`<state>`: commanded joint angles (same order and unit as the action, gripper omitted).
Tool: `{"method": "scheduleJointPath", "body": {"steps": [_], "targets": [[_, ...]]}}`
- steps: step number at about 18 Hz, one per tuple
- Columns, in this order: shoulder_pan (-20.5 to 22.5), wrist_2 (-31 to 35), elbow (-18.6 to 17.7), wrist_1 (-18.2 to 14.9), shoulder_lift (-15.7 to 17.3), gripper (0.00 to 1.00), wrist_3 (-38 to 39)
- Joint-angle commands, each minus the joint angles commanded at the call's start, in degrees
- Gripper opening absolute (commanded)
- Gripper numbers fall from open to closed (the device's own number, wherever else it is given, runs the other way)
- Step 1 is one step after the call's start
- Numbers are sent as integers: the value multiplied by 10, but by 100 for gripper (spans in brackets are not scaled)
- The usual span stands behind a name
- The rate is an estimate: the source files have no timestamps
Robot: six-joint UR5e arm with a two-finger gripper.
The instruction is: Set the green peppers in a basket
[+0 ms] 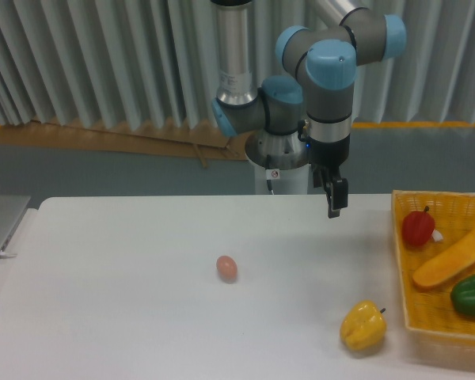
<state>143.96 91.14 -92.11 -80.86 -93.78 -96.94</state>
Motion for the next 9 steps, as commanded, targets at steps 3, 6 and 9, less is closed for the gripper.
{"method": "scheduleJointPath", "body": {"steps": [3,6,9], "targets": [[0,-1,-1,0,0,100,3],[-1,-3,-2,3,-3,100,31],[-1,-1,-3,11,-6,100,32]]}}
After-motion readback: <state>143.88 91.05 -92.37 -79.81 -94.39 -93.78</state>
